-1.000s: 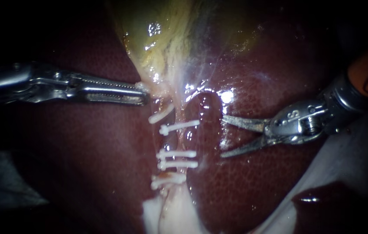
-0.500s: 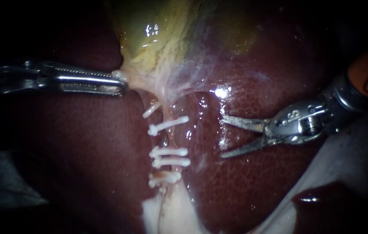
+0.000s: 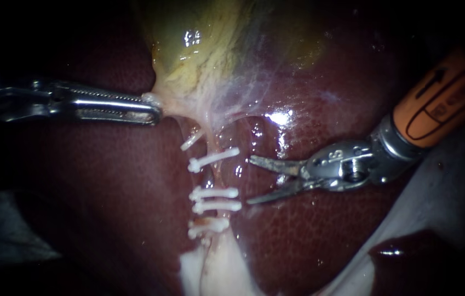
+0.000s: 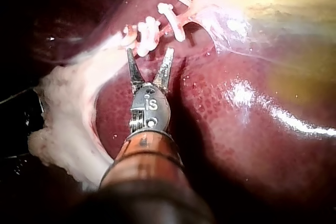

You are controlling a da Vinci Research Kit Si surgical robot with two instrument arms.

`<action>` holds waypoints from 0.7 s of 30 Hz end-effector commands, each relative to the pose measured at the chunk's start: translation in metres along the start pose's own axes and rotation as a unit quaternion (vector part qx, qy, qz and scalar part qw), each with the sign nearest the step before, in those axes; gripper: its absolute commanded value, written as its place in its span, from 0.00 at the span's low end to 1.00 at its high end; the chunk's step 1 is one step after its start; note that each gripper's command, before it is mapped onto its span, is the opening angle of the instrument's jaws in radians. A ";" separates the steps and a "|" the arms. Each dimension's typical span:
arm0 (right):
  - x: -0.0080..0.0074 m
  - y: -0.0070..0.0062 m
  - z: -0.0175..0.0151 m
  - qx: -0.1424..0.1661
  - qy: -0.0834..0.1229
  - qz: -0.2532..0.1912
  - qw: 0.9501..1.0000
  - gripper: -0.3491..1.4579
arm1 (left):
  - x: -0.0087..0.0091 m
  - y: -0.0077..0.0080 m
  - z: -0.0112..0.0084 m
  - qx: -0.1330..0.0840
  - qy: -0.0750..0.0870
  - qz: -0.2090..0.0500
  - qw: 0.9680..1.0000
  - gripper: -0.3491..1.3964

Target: Go to the cutting position right tube

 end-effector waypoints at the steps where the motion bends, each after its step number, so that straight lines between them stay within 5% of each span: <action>1: -0.0004 0.0003 0.0002 0.004 0.000 0.005 1.000 0.99 | 0.0000 0.0000 0.0000 0.000 0.000 0.000 1.000 0.00; 9: -0.0017 0.0027 0.0017 0.048 0.018 0.038 0.998 0.99 | -0.0001 0.0001 0.0000 0.000 0.000 0.000 1.000 0.00; 21: 0.0003 0.0036 0.0060 0.115 0.046 0.055 0.991 0.97 | -0.0001 0.0001 0.0000 0.000 0.000 0.000 1.000 0.00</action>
